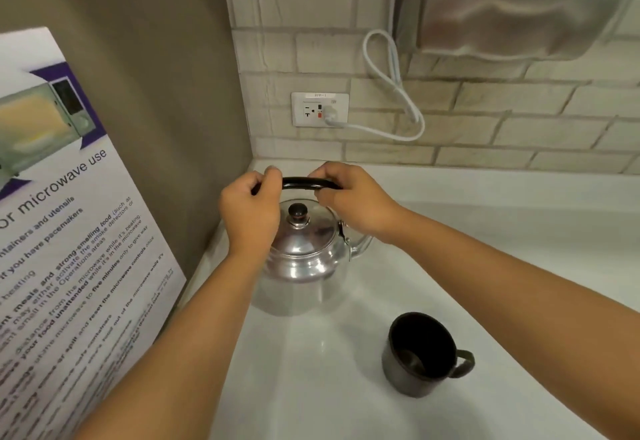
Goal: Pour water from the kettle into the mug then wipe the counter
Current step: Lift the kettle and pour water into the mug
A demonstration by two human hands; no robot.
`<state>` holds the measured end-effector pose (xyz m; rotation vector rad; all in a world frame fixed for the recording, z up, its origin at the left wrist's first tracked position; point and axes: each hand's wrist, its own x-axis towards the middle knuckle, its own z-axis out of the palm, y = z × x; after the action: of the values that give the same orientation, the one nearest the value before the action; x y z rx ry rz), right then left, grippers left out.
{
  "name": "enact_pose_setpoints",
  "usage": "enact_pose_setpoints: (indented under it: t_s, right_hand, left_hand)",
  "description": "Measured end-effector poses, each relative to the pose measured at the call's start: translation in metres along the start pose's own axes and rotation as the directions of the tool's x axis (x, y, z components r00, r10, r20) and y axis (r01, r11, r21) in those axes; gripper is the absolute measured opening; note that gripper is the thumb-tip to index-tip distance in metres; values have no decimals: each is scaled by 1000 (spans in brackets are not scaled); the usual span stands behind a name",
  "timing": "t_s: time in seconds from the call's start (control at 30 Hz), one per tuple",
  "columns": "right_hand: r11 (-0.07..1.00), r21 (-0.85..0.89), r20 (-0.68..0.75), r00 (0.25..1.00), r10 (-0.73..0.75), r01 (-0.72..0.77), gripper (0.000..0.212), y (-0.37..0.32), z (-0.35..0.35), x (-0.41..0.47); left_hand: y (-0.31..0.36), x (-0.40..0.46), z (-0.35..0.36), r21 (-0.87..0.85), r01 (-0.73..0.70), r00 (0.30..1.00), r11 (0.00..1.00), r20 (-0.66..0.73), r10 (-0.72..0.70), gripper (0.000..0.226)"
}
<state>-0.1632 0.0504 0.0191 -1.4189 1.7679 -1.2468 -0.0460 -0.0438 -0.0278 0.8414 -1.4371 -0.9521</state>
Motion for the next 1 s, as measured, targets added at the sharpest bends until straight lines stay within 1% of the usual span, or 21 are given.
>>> enact_pose_setpoints:
  t_s: [0.07, 0.13, 0.17, 0.23, 0.3, 0.33, 0.4, 0.43, 0.47, 0.6, 0.67, 0.8, 0.9, 1.0]
  right_hand:
    - [1000, 24, 69, 997, -19, 17, 26, -5, -9, -22]
    - [1000, 4, 71, 997, -28, 28, 33, -1, -22, -47]
    - [998, -42, 41, 999, -34, 36, 33, 5, -28, -61]
    - [994, -110, -44, 998, -33, 28, 24, 22, -38, -89]
    - [993, -112, -152, 988, 22, -39, 13, 46, -42, -119]
    - [990, -112, -210, 976, 66, -91, 12, 60, -42, -133]
    - [973, -116, -301, 941, 157, -200, 23, 90, -38, -159]
    - [965, -113, -323, 927, 192, -239, 27, 103, -33, -172]
    - [960, -112, -337, 919, 207, -257, 30, 114, -29, -183]
    - [964, -97, -392, 900, 191, -247, 40, 142, -14, -204]
    - [969, -86, -396, 901, 178, -230, 47, 147, -10, -205]
    - [979, -150, -352, 933, 75, -135, 47, 150, -11, -203]
    - [975, -185, -321, 946, 55, -119, 48, 154, -16, -199]
    - [978, -175, -300, 952, 58, -115, 48, 156, -18, -198]
  left_hand:
    - [10, -13, -10, 5, 3, 1000, 1000, -31, -3, 44]
    - [19, -28, -21, 19, 19, 999, 1000, -44, -18, 42]
    - [23, -36, -26, 30, 28, 999, 999, -45, -27, 41]
    - [29, -51, -37, 47, 38, 998, 998, -46, -36, 40]
    - [35, -65, -47, 56, 39, 999, 998, -40, -37, 41]
    - [37, -72, -51, 61, 43, 998, 997, -40, -41, 40]
    - [41, -83, -57, 68, 58, 997, 996, -46, -55, 39]
    - [42, -89, -59, 72, 66, 997, 995, -50, -62, 37]
    - [43, -94, -62, 79, 70, 996, 994, -53, -66, 36]
    - [47, -109, -65, 113, 72, 995, 991, -74, -64, 33]
    - [51, -113, -64, 113, 66, 996, 991, -71, -58, 33]
    - [61, -116, -57, 135, 5, 1000, 991, -31, -1, 35]
    - [70, -113, -50, 201, -54, 999, 978, 6, 54, 34]
    - [78, -108, -45, 245, -115, 993, 963, 64, 103, 30]
